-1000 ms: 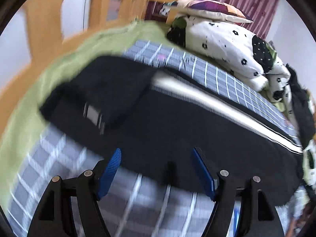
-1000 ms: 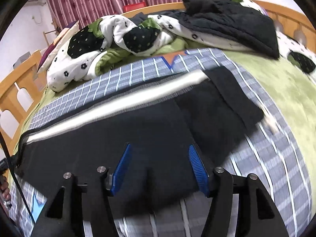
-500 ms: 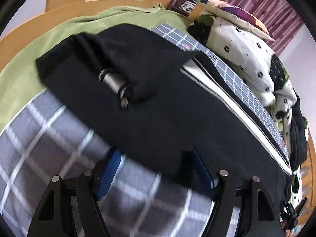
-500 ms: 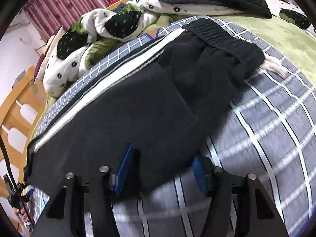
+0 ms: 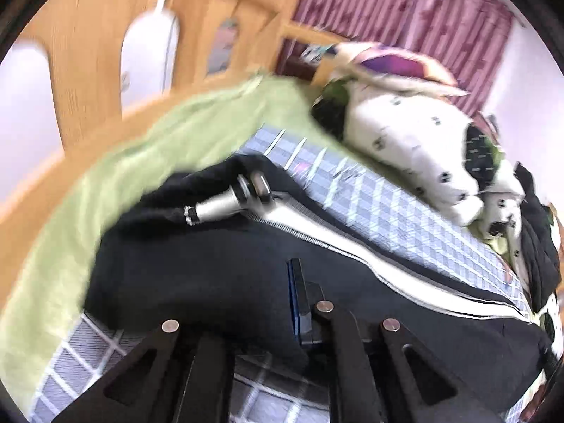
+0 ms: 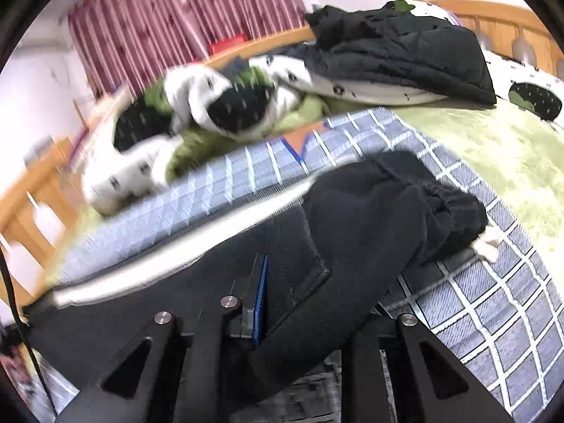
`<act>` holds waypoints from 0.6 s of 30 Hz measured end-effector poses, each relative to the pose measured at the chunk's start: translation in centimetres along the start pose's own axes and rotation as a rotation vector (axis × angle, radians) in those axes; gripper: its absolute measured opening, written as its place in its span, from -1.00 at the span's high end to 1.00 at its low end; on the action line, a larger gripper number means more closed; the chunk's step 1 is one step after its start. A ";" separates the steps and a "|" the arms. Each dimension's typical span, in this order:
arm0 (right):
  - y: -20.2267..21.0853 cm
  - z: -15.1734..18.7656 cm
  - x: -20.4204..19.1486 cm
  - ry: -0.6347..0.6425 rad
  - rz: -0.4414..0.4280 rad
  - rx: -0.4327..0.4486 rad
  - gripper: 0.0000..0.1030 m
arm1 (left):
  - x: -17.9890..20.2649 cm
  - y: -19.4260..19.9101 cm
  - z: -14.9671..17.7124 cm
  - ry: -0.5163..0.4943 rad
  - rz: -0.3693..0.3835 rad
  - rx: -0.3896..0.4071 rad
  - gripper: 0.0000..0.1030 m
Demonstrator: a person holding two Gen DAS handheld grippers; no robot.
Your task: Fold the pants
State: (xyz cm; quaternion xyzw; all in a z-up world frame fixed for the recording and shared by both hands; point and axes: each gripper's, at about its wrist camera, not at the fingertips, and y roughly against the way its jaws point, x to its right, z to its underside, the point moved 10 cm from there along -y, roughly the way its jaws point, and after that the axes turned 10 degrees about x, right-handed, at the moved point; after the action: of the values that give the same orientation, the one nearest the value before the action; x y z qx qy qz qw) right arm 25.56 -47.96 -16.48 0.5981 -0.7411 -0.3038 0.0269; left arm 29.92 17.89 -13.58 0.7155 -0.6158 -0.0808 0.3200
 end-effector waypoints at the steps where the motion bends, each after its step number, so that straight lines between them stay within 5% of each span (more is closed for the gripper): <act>1: 1.0 -1.1 -0.3 0.022 0.011 0.026 0.64 | 0.9 1.7 -0.4 -0.032 0.016 0.006 0.82; 4: 3.8 -2.9 0.2 0.089 0.036 0.053 0.65 | 2.6 5.6 0.3 -0.119 0.071 0.026 0.82; 8: 9.0 -2.2 4.3 0.080 0.024 0.032 0.64 | 2.6 8.8 5.7 -0.217 0.113 -0.024 0.81; 16: 12.6 9.0 11.2 0.116 0.040 -0.174 0.62 | -1.0 8.3 16.4 -0.255 0.036 -0.114 0.75; 18: 12.8 11.2 12.5 0.094 0.071 -0.195 0.33 | -2.0 8.3 17.2 -0.215 0.015 -0.140 0.59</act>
State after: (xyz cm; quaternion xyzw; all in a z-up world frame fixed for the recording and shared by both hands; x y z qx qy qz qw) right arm 6.34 -53.23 -23.44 0.5796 -0.7267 -0.3450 0.1302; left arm 13.82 13.27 -23.01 0.6739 -0.6447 -0.1974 0.3021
